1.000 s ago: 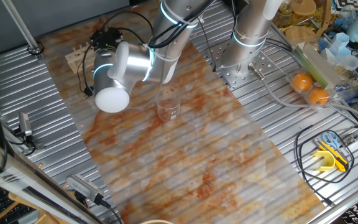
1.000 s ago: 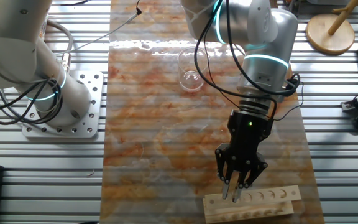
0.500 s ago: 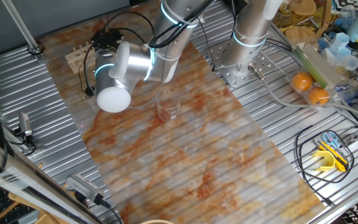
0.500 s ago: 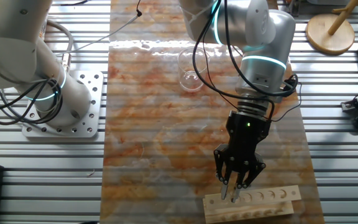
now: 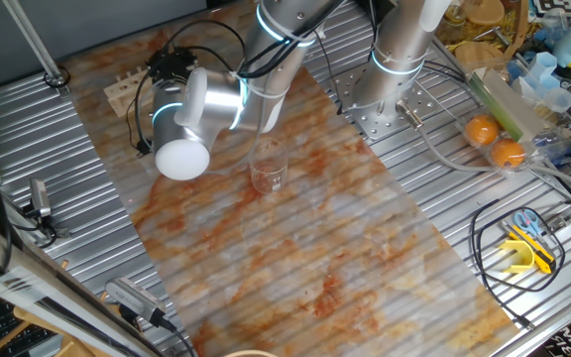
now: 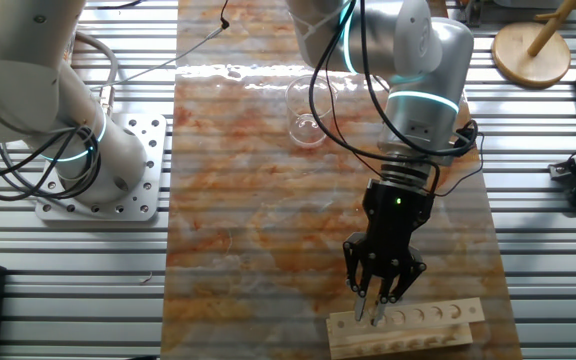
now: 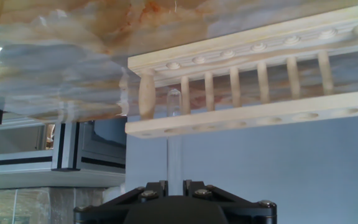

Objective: Pour out the test tube

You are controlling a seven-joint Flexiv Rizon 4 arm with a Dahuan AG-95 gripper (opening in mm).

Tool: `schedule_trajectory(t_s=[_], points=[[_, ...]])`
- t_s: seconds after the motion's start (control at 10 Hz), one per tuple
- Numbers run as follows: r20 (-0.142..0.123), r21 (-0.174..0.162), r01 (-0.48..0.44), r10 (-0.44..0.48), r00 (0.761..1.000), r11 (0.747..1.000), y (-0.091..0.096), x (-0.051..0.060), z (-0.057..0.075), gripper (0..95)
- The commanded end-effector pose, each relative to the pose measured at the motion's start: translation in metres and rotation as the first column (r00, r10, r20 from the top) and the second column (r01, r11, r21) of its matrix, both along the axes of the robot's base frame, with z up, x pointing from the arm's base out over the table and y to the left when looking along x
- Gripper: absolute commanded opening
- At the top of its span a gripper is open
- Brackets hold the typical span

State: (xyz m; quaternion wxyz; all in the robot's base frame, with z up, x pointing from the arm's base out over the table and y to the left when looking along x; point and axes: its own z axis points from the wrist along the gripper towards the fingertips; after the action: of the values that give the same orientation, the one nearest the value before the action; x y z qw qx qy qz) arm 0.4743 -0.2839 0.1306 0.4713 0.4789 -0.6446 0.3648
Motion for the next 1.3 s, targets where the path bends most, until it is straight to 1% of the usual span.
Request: schedule_trajectory(t_s=[0.1,0.3,1.1,1.3], points=[[0.002,0.000,0.001,-0.001,1.000,1.000,-0.0006,0.0001,-0.0040,0.0],[0.005,0.001,0.001,-0.001,1.000,1.000,-0.0002,-0.0004,-0.0067,0.0],[0.001,0.000,-0.002,0.002,1.000,1.000,-0.0003,-0.0019,-0.0074,0.0],[-0.004,0.008,-0.005,0.006,1.000,1.000,-0.0003,-0.0019,-0.0074,0.0]])
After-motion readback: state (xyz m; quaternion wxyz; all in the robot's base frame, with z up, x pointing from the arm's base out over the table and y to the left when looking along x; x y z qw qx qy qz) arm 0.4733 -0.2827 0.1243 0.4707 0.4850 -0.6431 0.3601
